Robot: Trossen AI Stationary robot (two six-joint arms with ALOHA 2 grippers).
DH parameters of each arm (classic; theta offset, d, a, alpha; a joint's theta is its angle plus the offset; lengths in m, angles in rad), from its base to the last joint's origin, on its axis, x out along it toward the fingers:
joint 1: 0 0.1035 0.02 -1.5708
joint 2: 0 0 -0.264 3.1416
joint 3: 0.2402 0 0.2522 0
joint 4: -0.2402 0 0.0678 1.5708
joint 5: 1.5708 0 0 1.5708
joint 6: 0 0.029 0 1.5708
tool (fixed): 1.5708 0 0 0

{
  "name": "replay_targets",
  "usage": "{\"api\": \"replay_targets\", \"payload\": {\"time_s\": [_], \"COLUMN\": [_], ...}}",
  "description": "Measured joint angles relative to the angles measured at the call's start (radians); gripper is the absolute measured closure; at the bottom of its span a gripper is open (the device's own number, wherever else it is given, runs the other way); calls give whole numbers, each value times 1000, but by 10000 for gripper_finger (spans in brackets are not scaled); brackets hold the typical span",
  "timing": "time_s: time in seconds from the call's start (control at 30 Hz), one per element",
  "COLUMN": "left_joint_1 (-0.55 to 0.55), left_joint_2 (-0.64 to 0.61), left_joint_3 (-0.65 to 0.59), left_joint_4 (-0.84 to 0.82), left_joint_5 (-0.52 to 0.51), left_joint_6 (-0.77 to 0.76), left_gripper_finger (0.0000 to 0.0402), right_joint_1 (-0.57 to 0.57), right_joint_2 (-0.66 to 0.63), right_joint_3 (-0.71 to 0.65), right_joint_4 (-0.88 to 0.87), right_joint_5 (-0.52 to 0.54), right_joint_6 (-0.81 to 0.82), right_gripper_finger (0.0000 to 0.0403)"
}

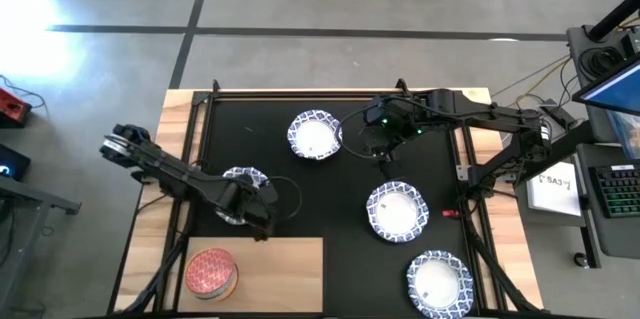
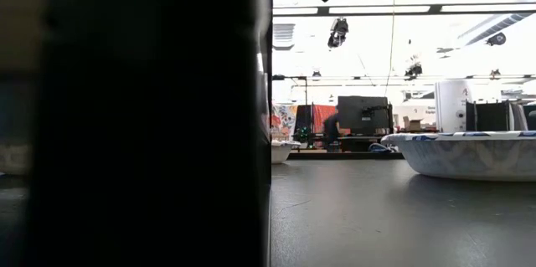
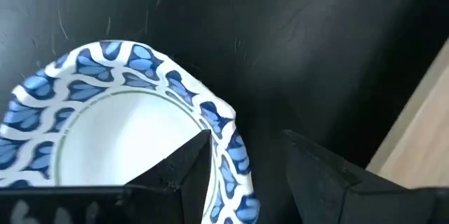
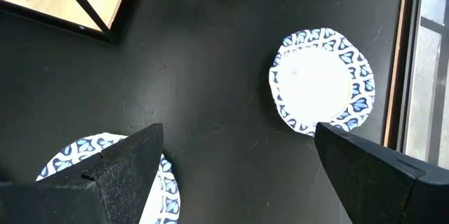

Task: Place and stack bowls onto a shelf
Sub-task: Put the white patterned bowl on the shelf

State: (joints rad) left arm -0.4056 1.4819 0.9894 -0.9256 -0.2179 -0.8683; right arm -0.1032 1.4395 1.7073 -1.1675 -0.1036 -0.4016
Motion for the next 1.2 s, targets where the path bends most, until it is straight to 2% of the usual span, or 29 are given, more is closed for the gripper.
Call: {"api": "replay_targets", "payload": {"time_s": [0.77,0.93,1.2], "left_joint_1": [48,48,48], "left_joint_2": [123,133,132], "left_joint_3": [-51,-20,-21], "left_joint_4": [24,28,5], "left_joint_5": [3,-8,-12], "left_joint_6": [-2,32,20], "left_gripper_finger": [252,290,387], "right_joint_1": [0,0,0], "right_joint_2": [0,0,0], "right_joint_3": [0,0,0], "right_joint_4": [2,2,3], "right_joint_5": [0,0,0], "right_joint_6": [0,1,1], "right_gripper_finger": [44,44,44]}}
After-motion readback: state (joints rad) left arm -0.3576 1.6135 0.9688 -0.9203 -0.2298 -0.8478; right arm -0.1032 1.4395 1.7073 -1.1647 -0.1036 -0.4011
